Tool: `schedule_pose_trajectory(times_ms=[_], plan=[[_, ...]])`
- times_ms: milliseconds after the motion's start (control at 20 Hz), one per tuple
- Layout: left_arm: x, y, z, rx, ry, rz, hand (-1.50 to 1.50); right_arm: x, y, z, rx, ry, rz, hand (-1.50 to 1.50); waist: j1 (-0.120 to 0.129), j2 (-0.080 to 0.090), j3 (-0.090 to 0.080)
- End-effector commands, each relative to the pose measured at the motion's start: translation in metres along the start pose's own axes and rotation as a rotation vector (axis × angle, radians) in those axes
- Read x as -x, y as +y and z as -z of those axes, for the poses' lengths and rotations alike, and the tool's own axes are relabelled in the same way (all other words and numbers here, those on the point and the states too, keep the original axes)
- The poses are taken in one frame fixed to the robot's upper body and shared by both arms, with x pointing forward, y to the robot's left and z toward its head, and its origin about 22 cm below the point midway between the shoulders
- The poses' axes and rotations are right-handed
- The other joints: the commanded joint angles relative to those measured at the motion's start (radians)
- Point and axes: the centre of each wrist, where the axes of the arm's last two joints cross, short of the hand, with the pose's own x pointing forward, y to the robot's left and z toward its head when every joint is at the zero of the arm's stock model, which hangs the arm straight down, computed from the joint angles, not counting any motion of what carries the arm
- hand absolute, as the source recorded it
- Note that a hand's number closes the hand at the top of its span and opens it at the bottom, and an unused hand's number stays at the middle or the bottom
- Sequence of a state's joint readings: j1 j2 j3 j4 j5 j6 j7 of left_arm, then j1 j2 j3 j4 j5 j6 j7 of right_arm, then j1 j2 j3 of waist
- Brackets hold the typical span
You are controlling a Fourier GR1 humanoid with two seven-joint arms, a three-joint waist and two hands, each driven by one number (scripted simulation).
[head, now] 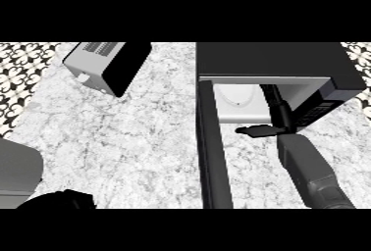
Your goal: Pick up the milk, place it into the microwave and close the microwave
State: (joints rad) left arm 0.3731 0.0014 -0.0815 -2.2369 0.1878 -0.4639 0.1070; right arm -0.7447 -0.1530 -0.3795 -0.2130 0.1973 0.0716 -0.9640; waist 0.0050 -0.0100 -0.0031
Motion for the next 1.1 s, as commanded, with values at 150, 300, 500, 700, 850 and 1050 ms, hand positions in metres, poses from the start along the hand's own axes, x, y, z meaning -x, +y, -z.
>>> schedule_pose_trajectory(times_ms=[150, 300, 500, 700, 850, 1050], plan=[[0.008, -0.021, 0.017, 0.059, 0.029, -0.017, 1.50, 0.021, -0.023, -0.060, -0.009, 0.024, 0.004, -1.50, -0.036, -0.002, 0.001], [0.016, -0.031, 0.031, 0.108, 0.035, 0.026, 1.50, 0.032, -0.027, -0.100, 0.014, 0.052, 0.027, -1.50, -0.041, -0.001, 0.001], [0.014, -0.044, 0.050, 0.133, 0.031, 0.068, 1.50, 0.025, -0.054, -0.122, 0.046, 0.058, -0.003, -1.50, -0.052, -0.004, 0.000], [0.036, -0.071, 0.074, 0.230, 0.049, 0.062, 1.50, 0.018, -0.071, -0.158, 0.051, 0.056, -0.003, -1.50, -0.042, 0.002, 0.001], [0.053, -0.084, 0.100, 0.267, 0.037, 0.159, 1.50, 0.004, -0.091, -0.169, 0.034, 0.048, -0.005, -1.50, -0.056, 0.004, 0.000], [0.082, -0.102, 0.116, 0.347, 0.123, 0.182, 1.50, -0.004, -0.081, -0.206, 0.051, 0.016, -0.011, -1.50, -0.058, 0.007, 0.001]])
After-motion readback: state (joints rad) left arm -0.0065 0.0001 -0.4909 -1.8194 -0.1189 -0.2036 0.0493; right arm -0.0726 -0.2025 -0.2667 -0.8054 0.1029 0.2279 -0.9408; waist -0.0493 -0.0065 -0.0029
